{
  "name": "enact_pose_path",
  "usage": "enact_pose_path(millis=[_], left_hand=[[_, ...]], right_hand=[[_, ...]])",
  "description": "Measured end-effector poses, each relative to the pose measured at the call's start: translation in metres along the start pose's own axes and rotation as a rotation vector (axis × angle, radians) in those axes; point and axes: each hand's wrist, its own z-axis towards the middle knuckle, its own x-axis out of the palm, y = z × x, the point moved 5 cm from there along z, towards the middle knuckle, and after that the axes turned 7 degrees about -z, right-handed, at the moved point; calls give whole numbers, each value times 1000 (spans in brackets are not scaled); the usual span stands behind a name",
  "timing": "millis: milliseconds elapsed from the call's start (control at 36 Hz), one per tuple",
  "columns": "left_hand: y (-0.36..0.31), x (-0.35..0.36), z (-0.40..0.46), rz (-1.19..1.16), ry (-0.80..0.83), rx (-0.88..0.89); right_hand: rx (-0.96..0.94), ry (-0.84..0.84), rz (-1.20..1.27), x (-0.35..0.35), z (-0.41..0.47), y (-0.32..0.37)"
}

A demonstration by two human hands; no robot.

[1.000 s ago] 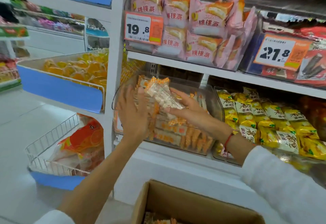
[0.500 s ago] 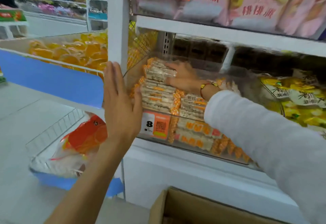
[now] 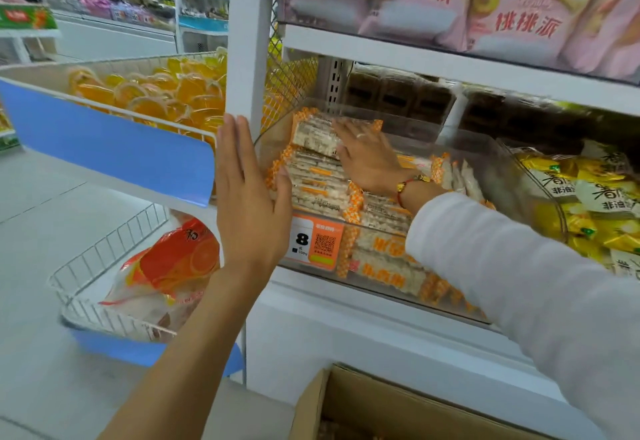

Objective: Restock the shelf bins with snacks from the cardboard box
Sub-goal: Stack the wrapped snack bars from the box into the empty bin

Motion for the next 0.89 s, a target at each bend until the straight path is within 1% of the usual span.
enact_pose_path(millis=[56,111,222,556,611,722,806,889], left_hand=[[0,0,0,-1,0,1],[-1,1,-1,-4,-2,-3],[-2,1,-1,-9,-17,-19],[-2,1,0,2,-25,-12],[-2,1,0,4,-29,-14],[-2,1,0,12,-22,-8],[-2,0,0,10,-7,1],[-1,-1,0,11,1,4]], right_hand=[[3,116,31,-1,2,-5],[-33,190,9,-7,5,-7],[-78,242,-29,-8,3,-4],[75,183,-142,-2,11,4],[73,163,-130,-4,13,5],[66,54,-82,-11,13,9],[96,19,29,-12,11,10],[81,1,69,-15,9,12]])
